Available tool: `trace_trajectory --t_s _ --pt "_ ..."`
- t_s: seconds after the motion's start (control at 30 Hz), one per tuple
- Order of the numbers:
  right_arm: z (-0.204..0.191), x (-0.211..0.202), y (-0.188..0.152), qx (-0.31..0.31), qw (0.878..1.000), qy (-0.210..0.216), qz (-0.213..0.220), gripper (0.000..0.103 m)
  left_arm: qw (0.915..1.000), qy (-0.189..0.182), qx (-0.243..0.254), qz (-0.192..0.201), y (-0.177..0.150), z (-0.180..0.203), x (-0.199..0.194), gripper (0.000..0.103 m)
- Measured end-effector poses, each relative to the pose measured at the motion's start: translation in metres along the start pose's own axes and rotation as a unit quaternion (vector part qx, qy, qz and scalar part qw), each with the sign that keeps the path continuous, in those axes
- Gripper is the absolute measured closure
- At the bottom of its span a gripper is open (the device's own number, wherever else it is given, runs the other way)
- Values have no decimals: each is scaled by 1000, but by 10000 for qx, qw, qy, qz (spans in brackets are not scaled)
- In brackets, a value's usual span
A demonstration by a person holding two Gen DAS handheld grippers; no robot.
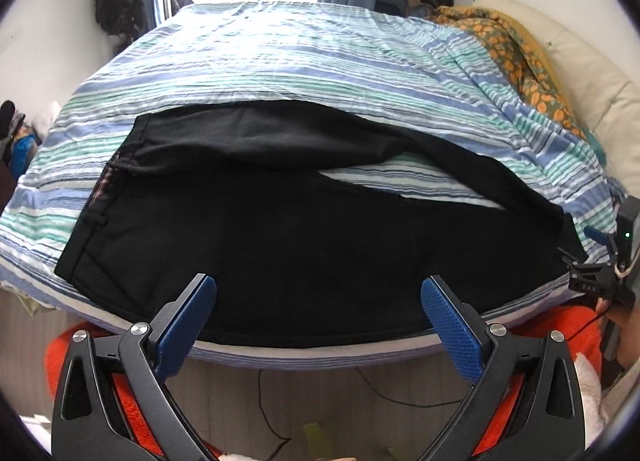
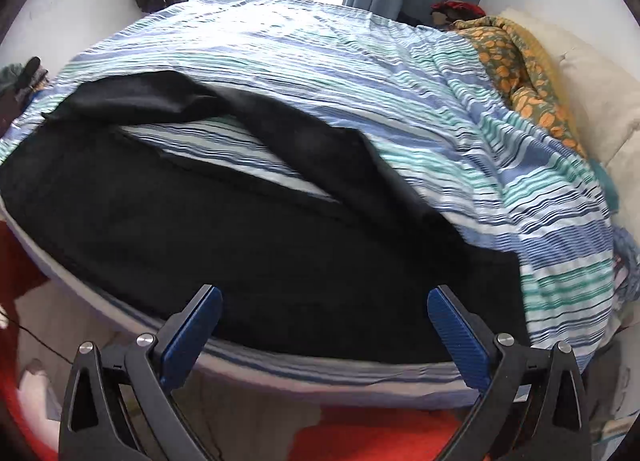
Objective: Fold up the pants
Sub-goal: 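Move both tools forward over the black pants toward the leg ends, then grasp the end of the black pant leg with the right tool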
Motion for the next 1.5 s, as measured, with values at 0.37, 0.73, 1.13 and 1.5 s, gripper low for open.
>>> trace_trajectory --t_s 0.37,0.73,1.13,1.5 --pt "131 139 48 889 9936 -73 -685 87 9994 3 152 -319 -6 14 14 1" --pt "179 117 30 1266 9900 158 -597 51 9984 -115 -69 -553 -12 9 31 1" --pt "57 164 27 -1850 9800 -35 -729 90 9983 88 -105 -569 -14 4 27 1" --pt "183 148 228 624 9967 240 -470 94 9971 29 -153 -738 -12 2 42 1"
Point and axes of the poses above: each gripper's, at about its wrist camera, not at the fingertips, and x roughly the way its jaws point, z to its right, y to its top, the point moved 7 cm from there along x, roughly the way its jaws point, and after that the axes turned 8 degrees about -y, right-handed, at the moved point
